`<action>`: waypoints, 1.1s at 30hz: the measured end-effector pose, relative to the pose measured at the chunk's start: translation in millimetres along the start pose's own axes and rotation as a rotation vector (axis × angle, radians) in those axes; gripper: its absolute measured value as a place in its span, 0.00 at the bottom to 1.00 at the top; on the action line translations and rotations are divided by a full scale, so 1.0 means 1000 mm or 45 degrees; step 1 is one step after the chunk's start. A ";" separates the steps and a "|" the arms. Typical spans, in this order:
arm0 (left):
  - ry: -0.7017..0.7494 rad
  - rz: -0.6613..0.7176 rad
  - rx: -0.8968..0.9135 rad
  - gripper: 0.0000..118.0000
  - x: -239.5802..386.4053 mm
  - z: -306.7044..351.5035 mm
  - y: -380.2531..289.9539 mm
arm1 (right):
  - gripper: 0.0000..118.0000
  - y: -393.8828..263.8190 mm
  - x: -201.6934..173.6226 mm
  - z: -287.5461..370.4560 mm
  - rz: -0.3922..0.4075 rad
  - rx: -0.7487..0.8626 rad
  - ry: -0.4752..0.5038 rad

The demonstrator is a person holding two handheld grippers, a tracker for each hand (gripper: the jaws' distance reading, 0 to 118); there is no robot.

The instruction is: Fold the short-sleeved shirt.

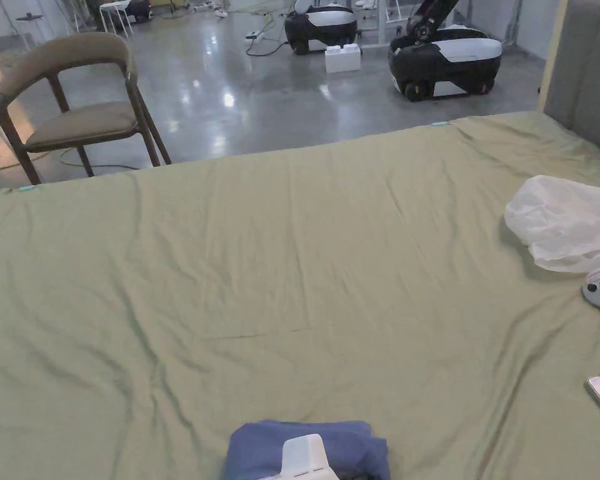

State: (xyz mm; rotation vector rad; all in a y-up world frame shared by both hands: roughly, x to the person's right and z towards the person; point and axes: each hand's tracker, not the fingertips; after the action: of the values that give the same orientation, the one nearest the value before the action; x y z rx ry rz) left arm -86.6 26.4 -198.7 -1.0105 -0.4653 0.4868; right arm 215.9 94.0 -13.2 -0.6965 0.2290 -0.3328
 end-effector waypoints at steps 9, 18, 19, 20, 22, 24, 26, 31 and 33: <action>-0.084 0.071 0.270 0.37 -0.042 0.132 0.010 | 0.00 0.039 -0.048 -0.084 0.181 -0.146 0.227; -0.108 0.297 0.262 0.75 -0.124 0.155 0.015 | 0.00 0.052 -0.069 -0.224 0.293 -0.579 0.054; -0.116 0.321 0.261 0.75 -0.130 0.152 0.017 | 0.00 0.047 -0.066 -0.230 0.307 -0.594 0.043; -0.135 0.354 0.258 0.75 -0.135 0.147 0.019 | 0.00 0.048 -0.063 -0.226 0.245 -0.513 0.086; -0.232 0.445 0.228 0.75 -0.143 0.133 0.022 | 0.00 0.051 -0.061 -0.221 0.077 -0.520 0.061; -0.316 0.479 0.185 0.75 -0.151 0.114 0.025 | 0.00 0.049 -0.060 -0.219 0.139 -0.516 0.071; -0.215 0.458 0.147 0.70 -0.151 0.097 0.028 | 0.00 0.050 -0.057 -0.220 0.129 -0.512 0.077; -0.130 0.408 0.091 0.36 -0.148 0.081 0.028 | 0.00 0.044 -0.059 -0.216 0.130 -0.485 0.081; -0.130 0.416 0.093 0.33 -0.148 0.085 0.030 | 0.00 0.043 -0.060 -0.215 0.134 -0.473 0.076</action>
State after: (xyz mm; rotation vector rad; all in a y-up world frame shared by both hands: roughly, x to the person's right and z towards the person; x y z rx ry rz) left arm -259.2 11.0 -207.2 -0.9980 -0.3710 0.8451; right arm 102.1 21.5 -196.2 -1.0375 0.3884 -0.2117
